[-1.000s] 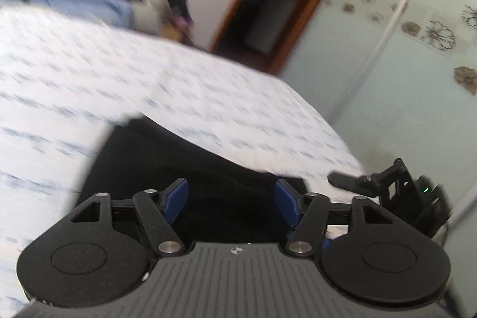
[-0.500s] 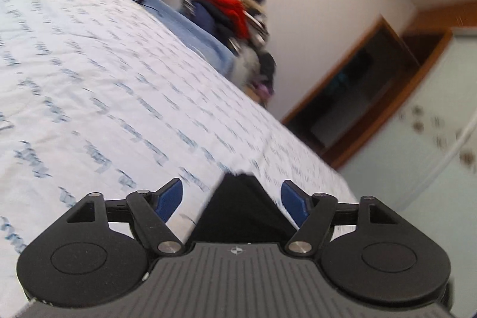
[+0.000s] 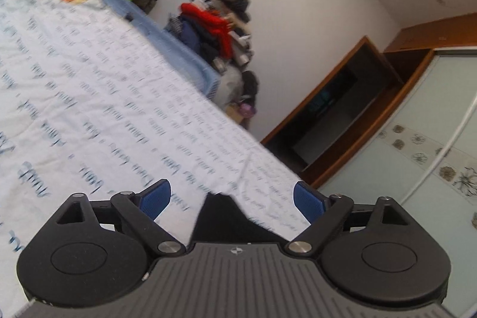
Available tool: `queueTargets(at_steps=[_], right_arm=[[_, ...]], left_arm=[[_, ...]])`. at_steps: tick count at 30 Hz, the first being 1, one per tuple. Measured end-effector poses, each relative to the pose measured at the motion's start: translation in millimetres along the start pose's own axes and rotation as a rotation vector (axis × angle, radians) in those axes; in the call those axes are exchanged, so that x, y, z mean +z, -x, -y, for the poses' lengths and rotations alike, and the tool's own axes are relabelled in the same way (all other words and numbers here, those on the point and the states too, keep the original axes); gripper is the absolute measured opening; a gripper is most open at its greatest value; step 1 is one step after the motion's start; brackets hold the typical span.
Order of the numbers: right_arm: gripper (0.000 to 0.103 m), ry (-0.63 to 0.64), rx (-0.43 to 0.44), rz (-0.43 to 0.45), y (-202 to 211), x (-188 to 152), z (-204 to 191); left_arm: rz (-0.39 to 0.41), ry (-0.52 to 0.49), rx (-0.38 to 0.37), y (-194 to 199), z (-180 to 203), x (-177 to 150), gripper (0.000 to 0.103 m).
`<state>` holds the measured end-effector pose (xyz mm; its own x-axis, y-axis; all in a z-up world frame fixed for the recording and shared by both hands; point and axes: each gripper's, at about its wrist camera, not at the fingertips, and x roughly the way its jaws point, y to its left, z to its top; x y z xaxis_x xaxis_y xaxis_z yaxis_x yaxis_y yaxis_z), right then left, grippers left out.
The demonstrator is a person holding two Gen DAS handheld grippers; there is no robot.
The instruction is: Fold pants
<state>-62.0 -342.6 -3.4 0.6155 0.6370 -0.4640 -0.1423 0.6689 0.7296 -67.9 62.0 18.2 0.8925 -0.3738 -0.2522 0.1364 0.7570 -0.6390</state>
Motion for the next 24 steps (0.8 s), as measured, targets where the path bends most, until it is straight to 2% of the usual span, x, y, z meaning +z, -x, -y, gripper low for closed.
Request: queueTargets(at_steps=[2, 4, 7, 8, 11, 12, 13, 14, 15, 16, 19, 21, 24], right_arm=[[0.014, 0.007, 0.004, -0.012, 23, 12, 10], [0.014, -0.010, -0.061, 0.015, 41, 14, 26], [0.014, -0.117, -0.119, 0.038, 52, 3, 65], [0.016, -0.164, -0.098, 0.035, 53, -3, 74], [0.018, -0.285, 0.073, 0.009, 42, -15, 83], [0.021, -0.274, 0.096, -0.004, 37, -15, 79], [0.029, -0.256, 0.083, -0.020, 30, -11, 74], [0.041, -0.238, 0.057, -0.039, 24, -10, 69], [0.048, -0.219, 0.040, -0.061, 17, -8, 66], [0.063, -0.210, 0.028, -0.081, 13, -7, 67], [0.067, -0.241, 0.018, -0.108, 5, -7, 74], [0.066, -0.265, 0.064, -0.106, 1, -8, 74], [0.066, -0.249, 0.109, -0.156, -18, -9, 63]], left_arm=[[0.023, -0.035, -0.010, 1, 9, -1, 0.096], [0.026, -0.064, -0.013, -3, 16, -5, 0.097], [-0.010, -0.071, -0.018, -13, 19, -12, 0.097], [-0.024, -0.064, -0.018, -17, 19, -14, 0.097], [-0.074, -0.071, -0.014, -26, 18, -21, 0.097], [-0.100, -0.089, -0.012, -29, 20, -23, 0.097], [-0.129, -0.111, -0.008, -32, 20, -25, 0.097], [-0.156, -0.135, -0.001, -35, 21, -27, 0.097], [-0.176, -0.154, 0.009, -36, 22, -29, 0.097], [-0.184, -0.158, 0.012, -37, 21, -31, 0.097], [-0.189, -0.142, 0.012, -35, 15, -34, 0.097], [-0.198, -0.134, 0.021, -36, 13, -36, 0.097], [-0.226, -0.126, 0.032, -43, 13, -36, 0.097]])
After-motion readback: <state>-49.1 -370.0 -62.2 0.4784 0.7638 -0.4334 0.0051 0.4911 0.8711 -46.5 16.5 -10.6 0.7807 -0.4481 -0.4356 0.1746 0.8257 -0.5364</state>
